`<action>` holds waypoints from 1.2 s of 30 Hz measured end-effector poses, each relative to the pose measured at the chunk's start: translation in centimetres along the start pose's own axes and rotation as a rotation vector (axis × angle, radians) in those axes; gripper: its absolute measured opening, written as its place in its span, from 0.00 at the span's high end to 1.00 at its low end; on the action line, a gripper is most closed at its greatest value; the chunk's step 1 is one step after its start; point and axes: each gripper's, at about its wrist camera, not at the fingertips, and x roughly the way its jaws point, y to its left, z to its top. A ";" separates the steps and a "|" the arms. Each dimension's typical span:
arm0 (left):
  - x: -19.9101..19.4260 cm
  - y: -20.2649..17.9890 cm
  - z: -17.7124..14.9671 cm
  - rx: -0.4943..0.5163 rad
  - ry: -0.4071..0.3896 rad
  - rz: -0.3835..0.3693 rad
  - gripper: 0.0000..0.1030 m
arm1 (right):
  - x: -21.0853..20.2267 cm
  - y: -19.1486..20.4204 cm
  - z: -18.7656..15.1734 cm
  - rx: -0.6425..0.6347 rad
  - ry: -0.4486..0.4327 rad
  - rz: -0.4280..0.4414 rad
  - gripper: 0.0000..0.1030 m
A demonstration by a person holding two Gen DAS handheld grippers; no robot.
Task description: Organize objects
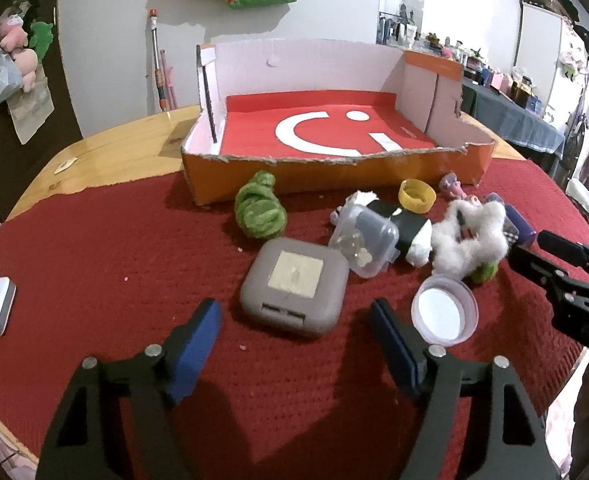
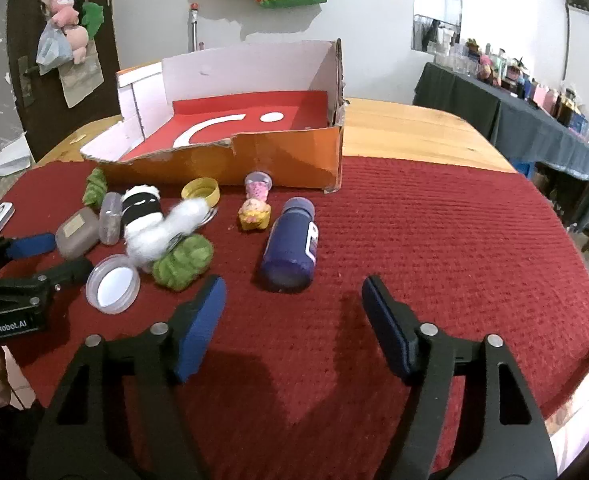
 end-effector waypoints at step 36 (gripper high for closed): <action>-0.4 0.4 1.1 0.006 0.007 -0.035 0.47 | 0.1 0.6 2.2 0.001 -0.039 0.058 0.74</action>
